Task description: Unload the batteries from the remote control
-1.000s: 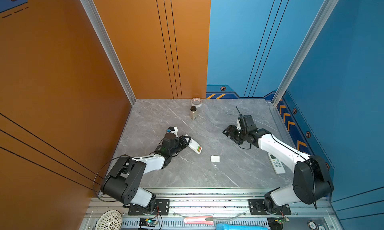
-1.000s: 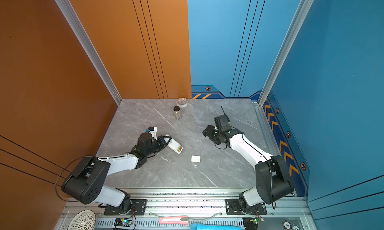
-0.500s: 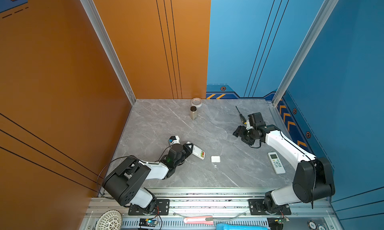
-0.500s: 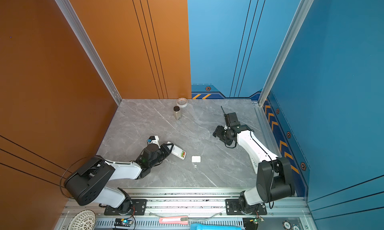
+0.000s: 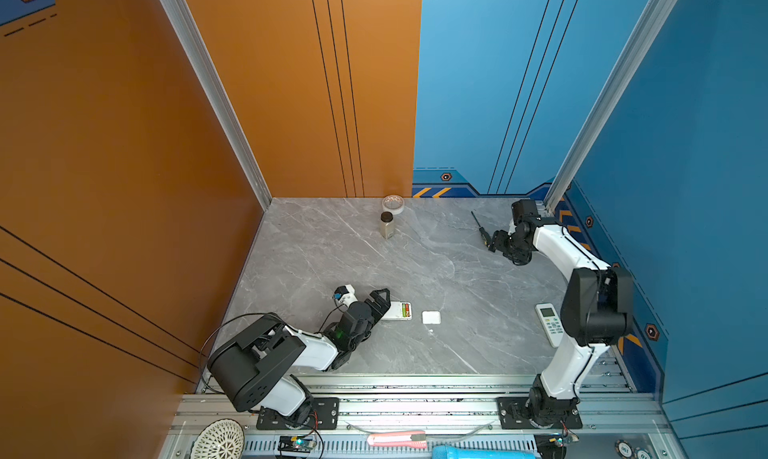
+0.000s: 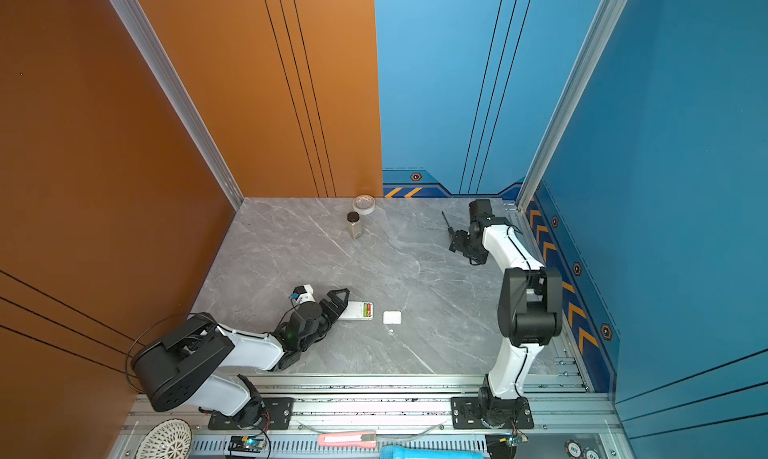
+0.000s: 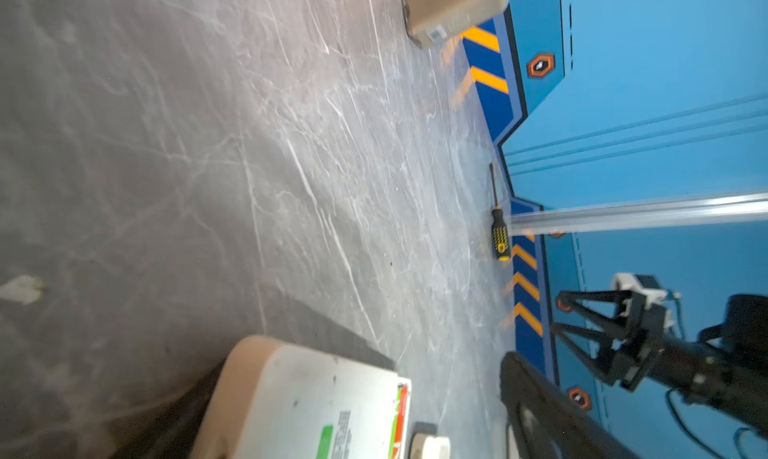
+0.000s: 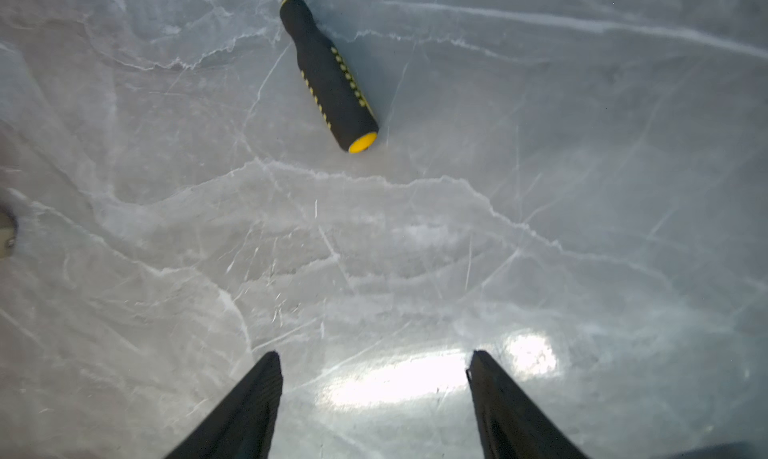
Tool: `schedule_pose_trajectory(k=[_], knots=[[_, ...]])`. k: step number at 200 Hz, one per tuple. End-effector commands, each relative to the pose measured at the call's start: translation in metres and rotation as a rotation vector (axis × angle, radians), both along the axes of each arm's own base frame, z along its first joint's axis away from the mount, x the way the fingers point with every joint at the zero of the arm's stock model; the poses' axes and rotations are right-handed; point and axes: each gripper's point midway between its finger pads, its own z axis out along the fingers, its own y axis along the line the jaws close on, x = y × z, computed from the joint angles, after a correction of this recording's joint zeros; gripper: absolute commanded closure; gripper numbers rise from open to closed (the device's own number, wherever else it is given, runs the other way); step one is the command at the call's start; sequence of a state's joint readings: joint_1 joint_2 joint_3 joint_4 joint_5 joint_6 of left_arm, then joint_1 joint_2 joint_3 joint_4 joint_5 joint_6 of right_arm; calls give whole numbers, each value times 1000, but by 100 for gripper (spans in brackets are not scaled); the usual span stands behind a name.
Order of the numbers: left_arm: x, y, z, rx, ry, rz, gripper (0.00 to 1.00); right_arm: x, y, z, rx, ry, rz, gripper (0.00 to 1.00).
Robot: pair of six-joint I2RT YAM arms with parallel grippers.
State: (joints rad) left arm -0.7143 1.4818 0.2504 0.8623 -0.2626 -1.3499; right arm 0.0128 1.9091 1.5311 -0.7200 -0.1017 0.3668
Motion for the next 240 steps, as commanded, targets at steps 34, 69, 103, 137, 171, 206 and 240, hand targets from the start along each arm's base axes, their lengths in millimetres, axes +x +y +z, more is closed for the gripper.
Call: schedule_pose_trajectory(k=[34,69,103,137,171,206,240], knots=[[-59,80,-16,418,436,127,2,36,4,-34,-166,79,268,26],[-66,106,28,438,471,152,2,69,5,-44,-210,65,313,28],[-57,105,65,476,460,98,2,90,15,-59,-193,69,379,39],[-41,97,101,457,382,57,2,87,4,-78,-228,134,389,58],[-20,89,132,437,328,15,2,88,-2,-90,-224,152,392,64],[8,72,158,330,254,-22,2,86,-5,-81,-290,154,402,87],[51,34,186,101,166,-47,2,69,8,-19,-406,23,443,100]])
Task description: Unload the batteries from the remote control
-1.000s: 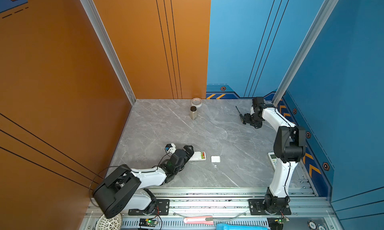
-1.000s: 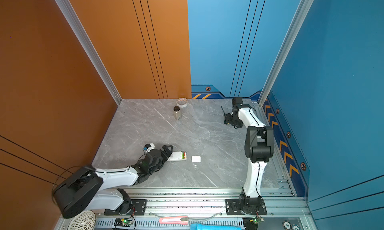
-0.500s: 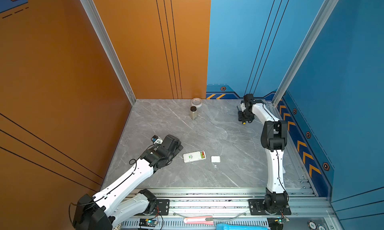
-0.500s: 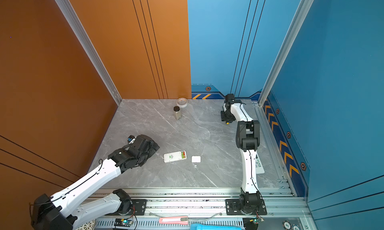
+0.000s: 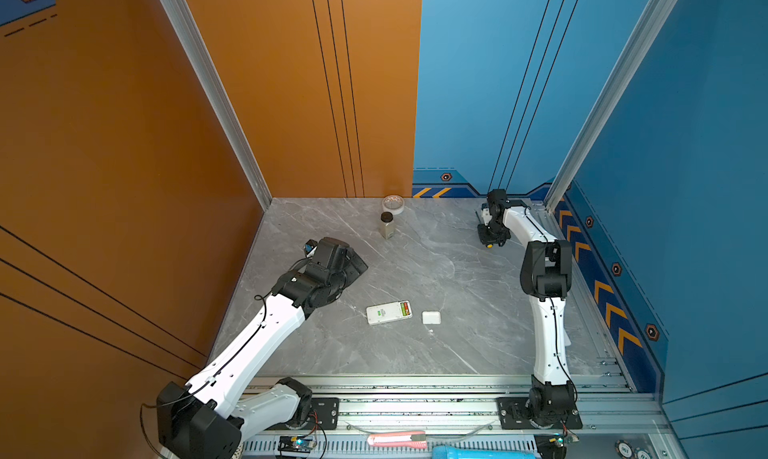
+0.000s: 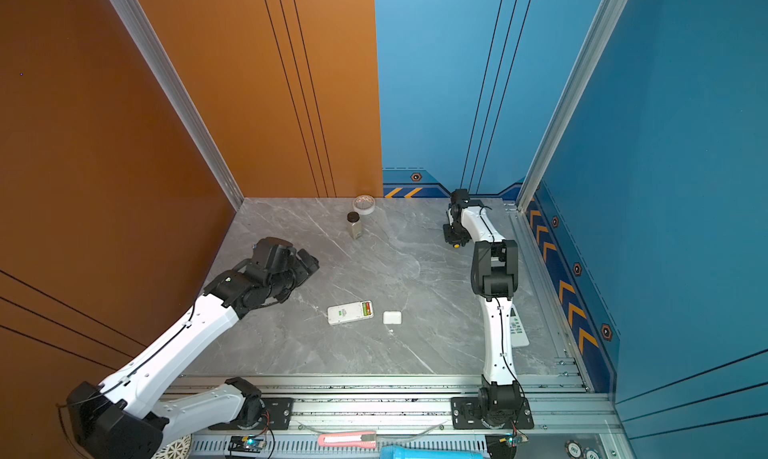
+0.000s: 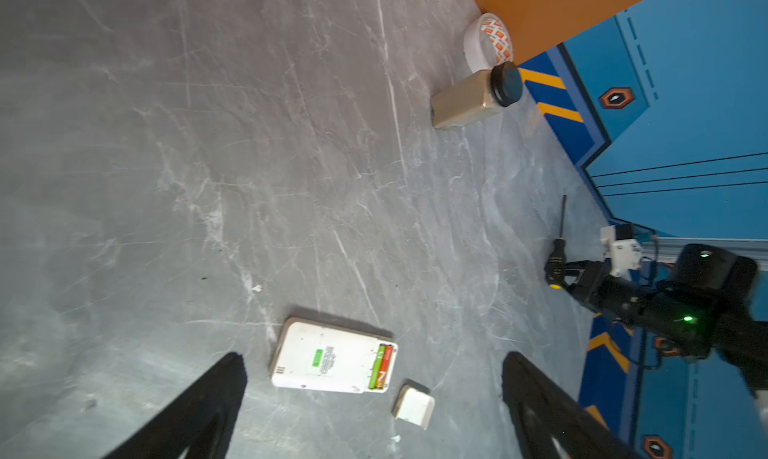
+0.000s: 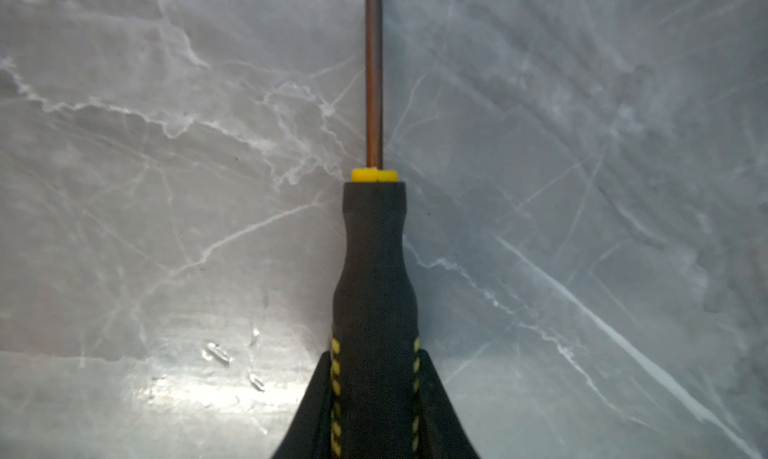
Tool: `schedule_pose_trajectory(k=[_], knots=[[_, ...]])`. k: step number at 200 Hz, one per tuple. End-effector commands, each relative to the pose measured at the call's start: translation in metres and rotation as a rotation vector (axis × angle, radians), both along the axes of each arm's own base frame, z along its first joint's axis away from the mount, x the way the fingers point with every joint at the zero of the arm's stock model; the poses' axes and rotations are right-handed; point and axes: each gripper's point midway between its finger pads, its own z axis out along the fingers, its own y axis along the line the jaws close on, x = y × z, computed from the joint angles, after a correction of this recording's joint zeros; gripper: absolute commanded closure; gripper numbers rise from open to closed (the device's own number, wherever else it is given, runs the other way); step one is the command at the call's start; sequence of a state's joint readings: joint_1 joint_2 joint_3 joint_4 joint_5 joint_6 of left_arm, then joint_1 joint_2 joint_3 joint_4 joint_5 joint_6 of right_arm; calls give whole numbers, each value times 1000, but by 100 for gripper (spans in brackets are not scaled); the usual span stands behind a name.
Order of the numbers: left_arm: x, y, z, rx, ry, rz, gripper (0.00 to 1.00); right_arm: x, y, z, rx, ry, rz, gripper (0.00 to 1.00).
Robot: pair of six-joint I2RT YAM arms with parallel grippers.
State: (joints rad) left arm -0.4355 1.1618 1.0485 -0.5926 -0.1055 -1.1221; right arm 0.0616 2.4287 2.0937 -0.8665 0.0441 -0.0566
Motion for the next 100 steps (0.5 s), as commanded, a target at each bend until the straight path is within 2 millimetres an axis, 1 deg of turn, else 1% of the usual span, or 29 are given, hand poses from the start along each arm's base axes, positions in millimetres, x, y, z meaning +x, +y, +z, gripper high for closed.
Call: schedule_pose_trajectory(k=[1,4,6,7,10,13,14,20,21,22,29,31,34,44,46,50,53,55,64,74,88,100], knots=[[32,-37,33,-193,-96,-51,2,-21,6,58,-106,-97,66,100],[36,-40,35,-215,-100,-48,2,-25,13,69,-104,-129,92,100],[39,-42,35,-229,-101,-46,2,-26,14,72,-104,-138,99,100],[40,-43,36,-236,-103,-44,2,-28,18,78,-105,-155,117,100],[44,-46,38,-258,-108,-39,2,-32,21,81,-105,-164,138,100],[47,-49,38,-280,-107,-33,2,-41,28,94,-110,-196,177,100],[49,-50,39,-288,-110,-29,2,-41,28,94,-110,-196,177,100],[57,-55,41,-336,-114,-19,2,-52,37,108,-137,-241,247,100],[58,-56,42,-345,-116,-16,2,-53,39,108,-142,-242,257,100],[59,-57,43,-354,-118,-15,2,-56,42,116,-150,-266,276,100],[68,-64,47,-414,-128,-4,2,-69,50,128,-168,-303,331,100],[70,-66,46,-423,-123,-4,2,-75,55,135,-173,-323,354,100],[75,-70,53,-458,-146,-5,2,-79,58,139,-178,-335,369,100],[86,-82,61,-530,-154,-8,2,-99,71,157,-203,-383,433,100],[87,-84,62,-540,-153,-10,2,-101,72,156,-207,-381,437,100],[90,-89,64,-557,-149,-16,2,-110,77,164,-220,-397,459,100],[91,-93,64,-564,-144,-22,2,-113,78,166,-226,-399,465,100],[92,-95,65,-570,-141,-28,1,-119,82,169,-233,-402,483,100],[96,-105,67,-590,-129,-46,0,-132,93,176,-258,-408,530,100],[100,-112,68,-617,-128,-52,6,-147,106,185,-316,-424,594,100],[104,-119,64,-672,-114,-34,9,-160,117,195,-378,-453,636,100],[106,-123,61,-706,-105,-22,11,-168,127,203,-390,-475,649,100]])
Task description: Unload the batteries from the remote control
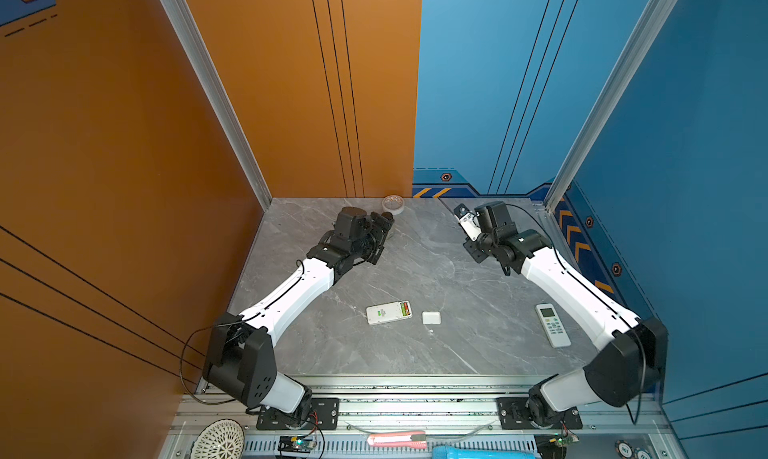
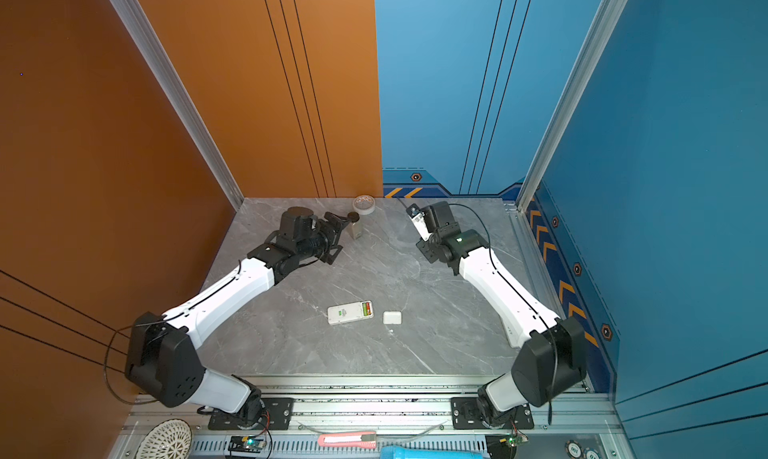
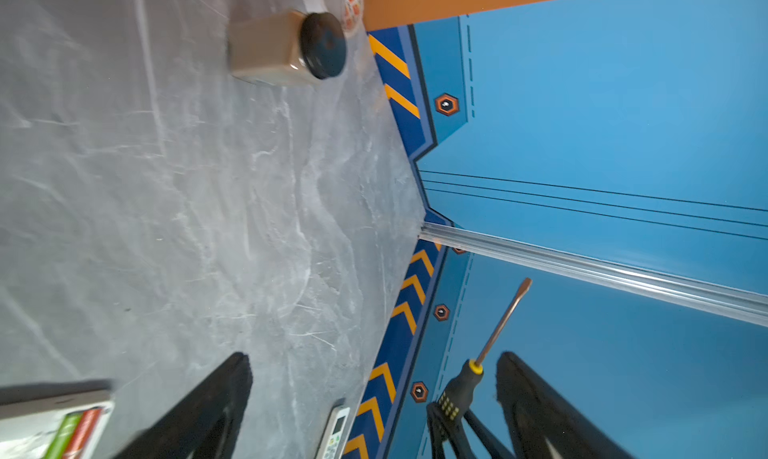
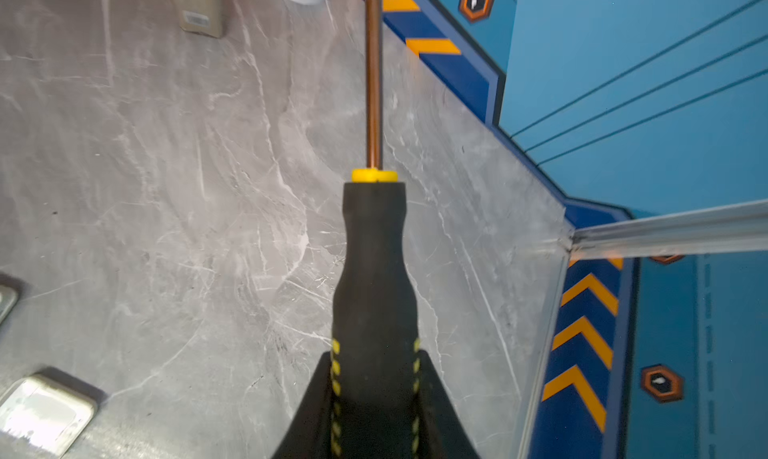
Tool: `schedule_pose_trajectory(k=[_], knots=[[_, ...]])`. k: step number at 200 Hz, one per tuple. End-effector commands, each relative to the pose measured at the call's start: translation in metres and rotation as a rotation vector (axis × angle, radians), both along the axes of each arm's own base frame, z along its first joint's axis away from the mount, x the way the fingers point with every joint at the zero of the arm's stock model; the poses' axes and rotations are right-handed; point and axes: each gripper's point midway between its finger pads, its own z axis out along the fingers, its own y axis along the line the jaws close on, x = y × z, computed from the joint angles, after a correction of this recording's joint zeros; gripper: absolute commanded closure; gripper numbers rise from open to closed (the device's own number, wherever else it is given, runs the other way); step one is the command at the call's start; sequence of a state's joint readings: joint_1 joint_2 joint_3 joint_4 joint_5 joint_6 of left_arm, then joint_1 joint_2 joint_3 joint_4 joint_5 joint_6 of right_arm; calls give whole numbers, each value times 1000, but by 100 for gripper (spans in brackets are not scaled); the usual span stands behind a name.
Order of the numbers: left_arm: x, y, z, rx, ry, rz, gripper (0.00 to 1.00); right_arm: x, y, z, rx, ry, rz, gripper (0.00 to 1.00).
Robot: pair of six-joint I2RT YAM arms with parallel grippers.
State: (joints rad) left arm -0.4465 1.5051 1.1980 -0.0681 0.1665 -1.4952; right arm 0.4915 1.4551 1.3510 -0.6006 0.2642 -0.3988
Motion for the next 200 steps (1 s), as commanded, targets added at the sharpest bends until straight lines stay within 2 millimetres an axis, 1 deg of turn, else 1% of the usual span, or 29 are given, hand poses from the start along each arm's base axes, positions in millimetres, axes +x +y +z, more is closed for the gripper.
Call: schedule_pose_trajectory(k=[1,12,32,39,44,46,53,67,88,95,98,114,125,151,172,174,186,191,192,197,198,200], knots=[[6,-20,23,-155,-21,-14,11,-12,0,-11,-163,-11,15,100],[5,-22,21,-173,-10,-5,11,-17,8,-6,-182,-33,30,100],[4,-24,21,-210,-12,12,12,-23,19,-7,-246,-52,52,100],[3,-25,20,-211,-8,9,12,-27,27,-6,-262,-63,71,100],[3,-26,17,-210,3,9,12,-27,27,-6,-269,-67,71,100],[3,-26,16,-211,4,9,12,-32,37,-6,-276,-74,102,100],[2,-28,11,-218,20,6,12,-35,44,-6,-293,-88,121,100],[1,-32,0,-243,47,13,12,-41,53,-8,-320,-99,152,100],[2,-39,-10,-268,64,5,13,-49,63,-9,-369,-122,184,100],[2,-42,-17,-268,83,-3,13,-52,66,-9,-387,-132,202,100],[2,-43,-20,-269,91,-3,18,-53,68,-9,-396,-139,208,100],[2,-47,-27,-286,96,1,30,-58,73,-8,-424,-163,230,100],[0,-50,-32,-283,108,-9,42,-59,75,-7,-431,-169,232,100],[-4,-54,-41,-274,123,-16,74,-62,74,-8,-456,-173,243,100],[-5,-51,-40,-275,104,-15,98,-64,70,-7,-462,-178,245,100],[-5,-51,-40,-275,103,-17,100,-64,70,-6,-457,-179,247,100],[-6,-50,-41,-272,104,-20,100,-66,71,-2,-442,-184,258,100],[-6,-50,-41,-274,102,-19,100,-67,71,0,-430,-187,259,96],[-6,-50,-40,-276,101,-20,100,-67,71,1,-422,-187,259,92],[-5,-50,-37,-286,92,-16,100,-67,72,4,-390,-187,256,79],[-7,-48,-43,-282,102,-13,100,-67,72,5,-381,-187,256,75],[-8,-47,-47,-283,109,-10,100,-68,72,6,-366,-183,256,69]])
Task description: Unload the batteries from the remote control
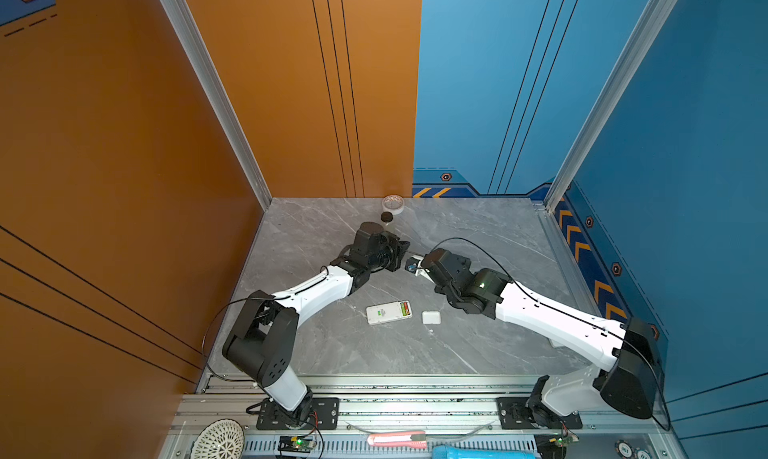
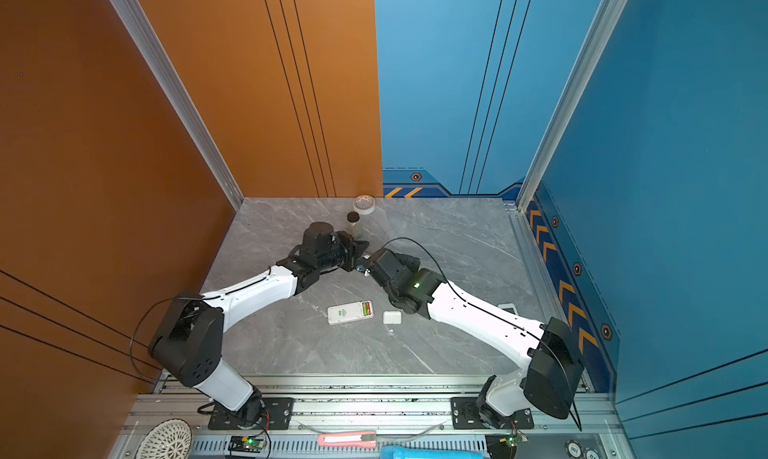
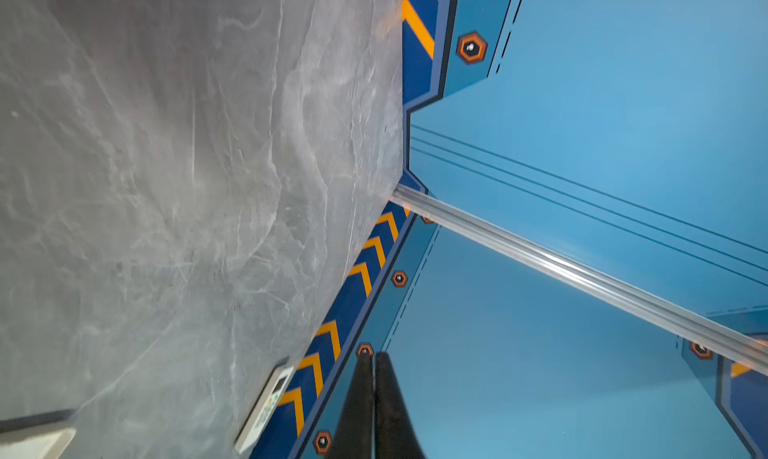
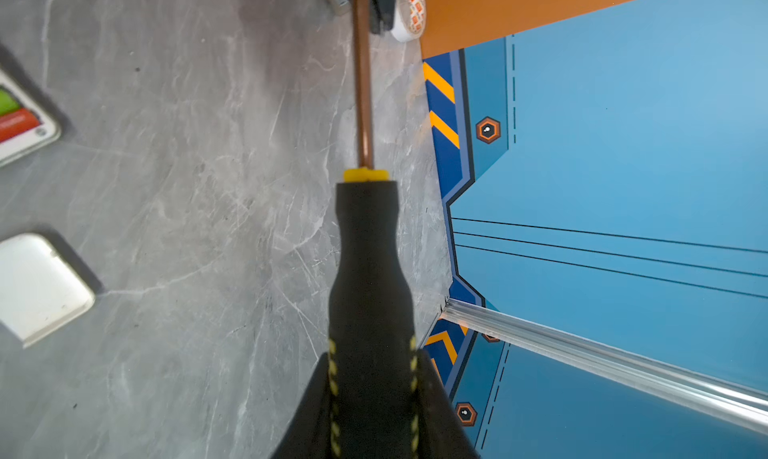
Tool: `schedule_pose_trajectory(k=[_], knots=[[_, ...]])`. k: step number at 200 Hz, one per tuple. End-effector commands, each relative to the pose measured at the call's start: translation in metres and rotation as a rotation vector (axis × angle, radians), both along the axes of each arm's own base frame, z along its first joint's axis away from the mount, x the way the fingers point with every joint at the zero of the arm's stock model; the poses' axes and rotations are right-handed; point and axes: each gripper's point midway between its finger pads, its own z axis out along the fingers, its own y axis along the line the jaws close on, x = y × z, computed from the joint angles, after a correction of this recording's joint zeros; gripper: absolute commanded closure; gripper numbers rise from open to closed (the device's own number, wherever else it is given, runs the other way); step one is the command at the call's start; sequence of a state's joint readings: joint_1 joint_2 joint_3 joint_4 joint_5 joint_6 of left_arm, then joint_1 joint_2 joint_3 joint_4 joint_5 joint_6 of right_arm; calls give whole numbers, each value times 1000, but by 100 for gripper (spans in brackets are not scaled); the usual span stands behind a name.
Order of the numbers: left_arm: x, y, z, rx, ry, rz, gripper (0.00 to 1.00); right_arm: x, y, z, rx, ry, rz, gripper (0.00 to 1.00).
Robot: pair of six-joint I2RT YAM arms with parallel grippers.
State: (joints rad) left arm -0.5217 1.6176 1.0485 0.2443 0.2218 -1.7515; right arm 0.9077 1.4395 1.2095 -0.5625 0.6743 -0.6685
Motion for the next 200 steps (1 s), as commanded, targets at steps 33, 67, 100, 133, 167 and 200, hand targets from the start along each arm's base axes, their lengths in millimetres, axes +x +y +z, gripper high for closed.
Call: schedule_pose_trajectory(k=[33,67,100,133,167,200], knots=[[2,10,8,-179,-15,77,100,-10,-5,66,592,123,-64,18],[17,0,47,-379,-110,91,100,8,-41,133,1282,319,-161,5],[19,-11,69,-467,-138,96,100,25,-42,158,1617,576,-71,5],[17,-23,75,-519,-121,89,100,20,-24,146,1508,684,-16,5],[14,-33,75,-552,-113,96,100,19,-14,132,1461,744,-1,6],[15,-32,74,-558,-108,108,100,10,-4,123,1423,784,26,7]])
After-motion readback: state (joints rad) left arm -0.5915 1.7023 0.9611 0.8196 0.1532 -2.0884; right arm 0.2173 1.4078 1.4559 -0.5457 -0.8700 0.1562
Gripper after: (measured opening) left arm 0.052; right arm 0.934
